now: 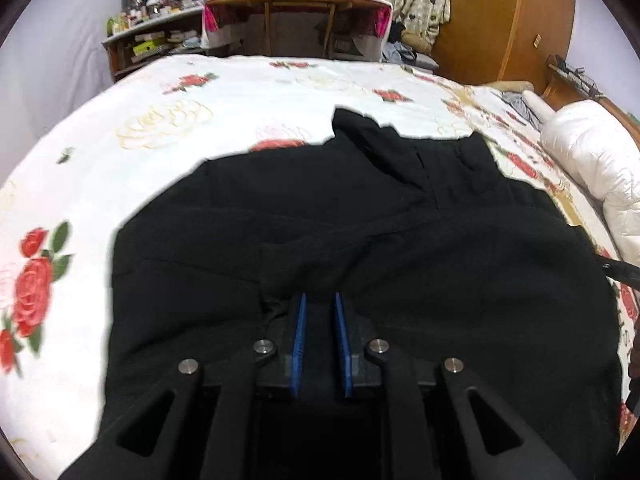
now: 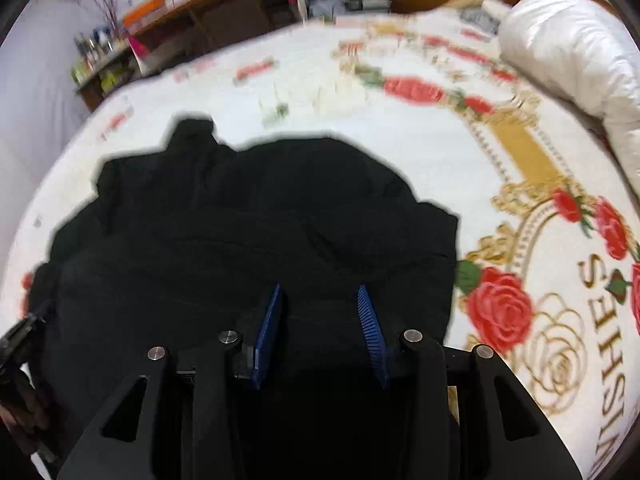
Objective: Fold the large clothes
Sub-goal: 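Release the coat and raise both tools above the folded coat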
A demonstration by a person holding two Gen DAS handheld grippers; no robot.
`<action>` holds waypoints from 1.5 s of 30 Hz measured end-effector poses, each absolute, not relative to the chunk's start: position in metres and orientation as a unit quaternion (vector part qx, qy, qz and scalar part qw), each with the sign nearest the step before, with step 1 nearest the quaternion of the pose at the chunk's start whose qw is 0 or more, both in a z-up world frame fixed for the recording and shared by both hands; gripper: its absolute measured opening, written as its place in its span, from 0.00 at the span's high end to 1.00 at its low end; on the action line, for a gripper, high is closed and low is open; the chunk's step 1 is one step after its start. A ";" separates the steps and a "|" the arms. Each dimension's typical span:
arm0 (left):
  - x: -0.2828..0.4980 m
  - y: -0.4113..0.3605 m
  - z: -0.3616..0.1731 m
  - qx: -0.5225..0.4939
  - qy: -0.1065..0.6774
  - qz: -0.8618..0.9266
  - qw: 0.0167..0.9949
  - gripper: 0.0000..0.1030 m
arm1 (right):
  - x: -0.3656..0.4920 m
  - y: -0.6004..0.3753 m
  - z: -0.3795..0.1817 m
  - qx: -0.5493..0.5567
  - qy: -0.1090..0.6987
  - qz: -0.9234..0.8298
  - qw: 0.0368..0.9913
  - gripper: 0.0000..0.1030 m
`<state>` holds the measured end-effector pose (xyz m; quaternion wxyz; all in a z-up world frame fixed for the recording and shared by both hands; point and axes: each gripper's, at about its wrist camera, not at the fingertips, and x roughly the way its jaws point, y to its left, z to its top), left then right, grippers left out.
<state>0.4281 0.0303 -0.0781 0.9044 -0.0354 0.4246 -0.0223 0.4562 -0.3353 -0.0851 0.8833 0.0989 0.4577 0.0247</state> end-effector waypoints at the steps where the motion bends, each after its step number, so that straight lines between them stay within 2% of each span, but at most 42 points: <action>1: 0.419 0.034 -0.071 -0.044 0.415 -0.022 0.909 0.83 | 0.443 -0.337 -0.076 0.107 0.444 0.031 0.889 0.61; 5: 0.378 0.042 -0.062 -0.064 0.389 -0.031 0.918 0.83 | 0.397 -0.330 -0.070 0.103 0.430 0.056 0.895 0.61; 10: 0.381 0.047 -0.106 -0.064 0.430 -0.027 0.900 0.81 | 0.395 -0.314 -0.112 0.069 0.471 0.060 0.877 0.61; 15: 0.386 0.042 -0.102 -0.050 0.442 -0.017 0.895 0.81 | 0.395 -0.306 -0.114 0.051 0.471 0.050 0.879 0.60; 18: 0.373 0.042 -0.082 -0.051 0.438 -0.008 0.898 0.81 | 0.385 -0.304 -0.092 0.043 0.480 0.030 0.876 0.60; 28: 0.264 0.054 -0.032 -0.051 0.396 -0.016 0.917 0.81 | 0.278 -0.291 -0.014 0.055 0.392 0.036 0.918 0.60; 45: 0.125 0.057 0.015 -0.053 0.376 -0.028 0.925 0.81 | 0.130 -0.260 0.030 0.037 0.351 0.065 0.933 0.60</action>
